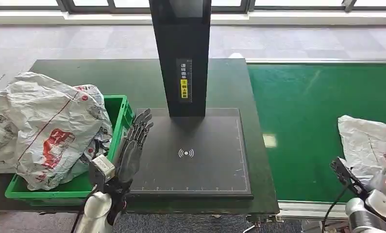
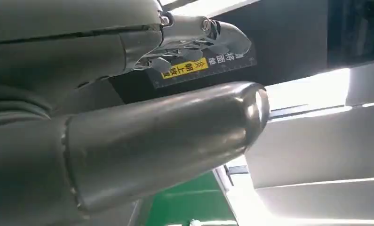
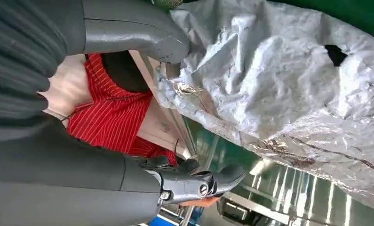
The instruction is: Moved the parcel from conveyor to table for the left to box.
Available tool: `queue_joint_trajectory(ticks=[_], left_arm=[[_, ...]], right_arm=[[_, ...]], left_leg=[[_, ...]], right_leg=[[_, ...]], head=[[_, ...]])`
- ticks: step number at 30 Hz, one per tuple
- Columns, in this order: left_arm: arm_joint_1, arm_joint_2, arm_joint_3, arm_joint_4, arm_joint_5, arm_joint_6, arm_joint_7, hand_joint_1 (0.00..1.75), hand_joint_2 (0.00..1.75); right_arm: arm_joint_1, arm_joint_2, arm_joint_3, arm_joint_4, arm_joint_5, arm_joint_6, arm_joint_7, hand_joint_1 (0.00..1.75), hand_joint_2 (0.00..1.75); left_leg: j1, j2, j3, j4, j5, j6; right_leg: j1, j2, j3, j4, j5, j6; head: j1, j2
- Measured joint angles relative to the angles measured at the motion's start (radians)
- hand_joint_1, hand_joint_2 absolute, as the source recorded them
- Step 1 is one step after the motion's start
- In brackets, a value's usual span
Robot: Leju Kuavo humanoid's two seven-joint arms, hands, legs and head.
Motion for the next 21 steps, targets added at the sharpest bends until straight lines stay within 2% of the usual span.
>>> queue_joint_trajectory(ticks=[5,9,10,13,17,21], left_arm=[[0.018,0.006,0.001,0.000,-0.014,0.027,-0.002,0.00,0.00],[0.014,0.010,0.001,0.013,-0.018,0.036,-0.002,0.00,0.00],[0.012,0.011,0.000,0.018,-0.021,0.036,-0.002,0.00,0.00],[-0.004,0.013,-0.002,0.038,-0.023,0.039,0.001,0.00,0.00],[-0.016,0.013,-0.003,0.059,-0.026,0.047,0.010,0.00,0.00],[-0.023,0.013,-0.004,0.072,-0.027,0.053,0.019,0.00,0.00]], right_arm=[[-0.035,-0.001,0.000,0.035,0.002,0.040,0.022,0.00,1.75],[-0.036,-0.001,-0.015,0.064,0.002,0.191,0.052,0.02,1.75],[-0.031,-0.001,-0.018,0.071,0.002,0.226,0.057,1.75,1.75],[-0.030,0.000,-0.031,0.083,0.004,0.292,0.061,1.75,1.75],[-0.036,-0.001,-0.055,0.086,0.009,0.440,0.078,1.75,1.75],[-0.055,-0.001,-0.064,0.089,0.010,0.499,0.103,1.75,1.75]], left_leg=[[0.000,-0.002,0.000,0.000,0.000,0.000],[0.000,-0.002,0.000,0.000,0.000,0.000],[0.000,-0.002,0.000,0.000,0.000,0.000],[0.001,-0.001,0.000,0.000,0.000,0.000],[0.001,-0.001,0.002,0.000,0.000,0.000],[0.001,-0.002,0.004,0.001,0.000,0.001]], right_leg=[[0.000,-0.001,0.000,0.000,0.000,0.000],[0.000,-0.001,0.000,0.000,0.000,0.000],[0.000,-0.001,0.000,0.000,0.000,0.000],[0.001,-0.001,0.000,0.000,0.000,0.000],[0.002,-0.001,0.003,-0.001,0.000,0.001],[0.003,-0.001,0.007,-0.003,0.000,0.001]], head=[[0.000,0.000],[0.000,0.000],[0.000,0.000],[0.000,0.000],[0.000,0.000],[0.000,0.000]])
